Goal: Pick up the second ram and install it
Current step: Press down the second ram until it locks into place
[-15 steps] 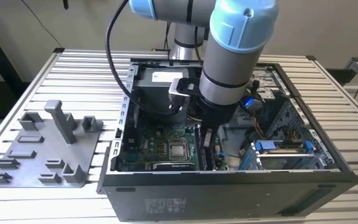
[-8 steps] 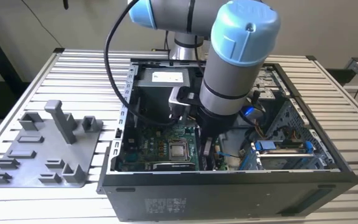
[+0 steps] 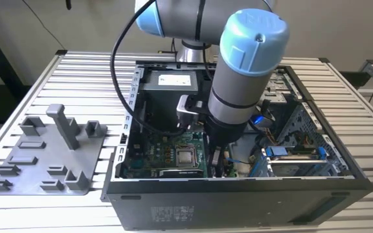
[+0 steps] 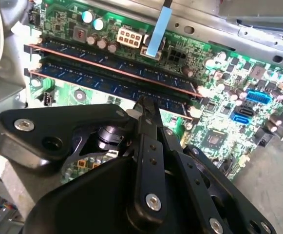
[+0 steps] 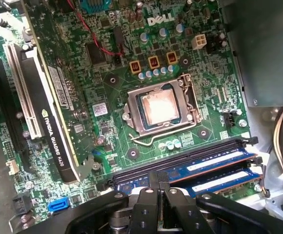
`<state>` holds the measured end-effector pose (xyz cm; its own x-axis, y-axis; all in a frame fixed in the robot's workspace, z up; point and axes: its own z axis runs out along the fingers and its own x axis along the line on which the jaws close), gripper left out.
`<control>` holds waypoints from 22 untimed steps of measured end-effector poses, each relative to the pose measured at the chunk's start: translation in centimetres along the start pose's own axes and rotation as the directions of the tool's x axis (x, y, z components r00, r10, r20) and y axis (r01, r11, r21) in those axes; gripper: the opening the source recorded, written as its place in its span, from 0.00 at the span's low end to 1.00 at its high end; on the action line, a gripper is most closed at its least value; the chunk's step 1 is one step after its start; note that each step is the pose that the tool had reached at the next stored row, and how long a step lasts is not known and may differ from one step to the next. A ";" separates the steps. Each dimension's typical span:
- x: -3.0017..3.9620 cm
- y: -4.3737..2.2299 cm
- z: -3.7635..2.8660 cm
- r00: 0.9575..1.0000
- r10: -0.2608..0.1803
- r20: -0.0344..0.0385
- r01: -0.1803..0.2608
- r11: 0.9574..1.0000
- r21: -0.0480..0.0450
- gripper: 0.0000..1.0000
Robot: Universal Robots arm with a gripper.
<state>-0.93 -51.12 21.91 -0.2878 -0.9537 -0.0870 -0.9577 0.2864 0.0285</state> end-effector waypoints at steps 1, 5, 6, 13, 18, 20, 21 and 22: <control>0.01 -0.01 0.13 1.000 0.000 0.000 0.000 1.000 -0.001 0.11; -0.15 0.02 -1.04 1.000 0.000 0.004 0.000 1.000 -0.002 0.11; -0.16 0.04 -1.54 1.000 0.000 0.003 0.000 1.000 -0.002 0.11; -0.44 0.13 -4.72 1.000 0.000 0.003 0.000 1.000 -0.002 0.11; -0.48 0.13 -5.14 1.000 0.000 0.003 0.000 1.000 -0.002 0.11; -0.48 0.14 -5.18 1.000 0.000 0.003 0.000 1.000 -0.002 0.11; -0.49 0.14 -5.20 1.000 0.000 0.003 0.000 1.000 -0.002 0.11; -0.49 0.14 -5.23 1.000 0.000 0.003 0.000 1.000 -0.002 0.11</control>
<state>-0.91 -51.09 27.16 -0.2879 -0.9534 -0.0903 -0.9576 0.2863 0.0307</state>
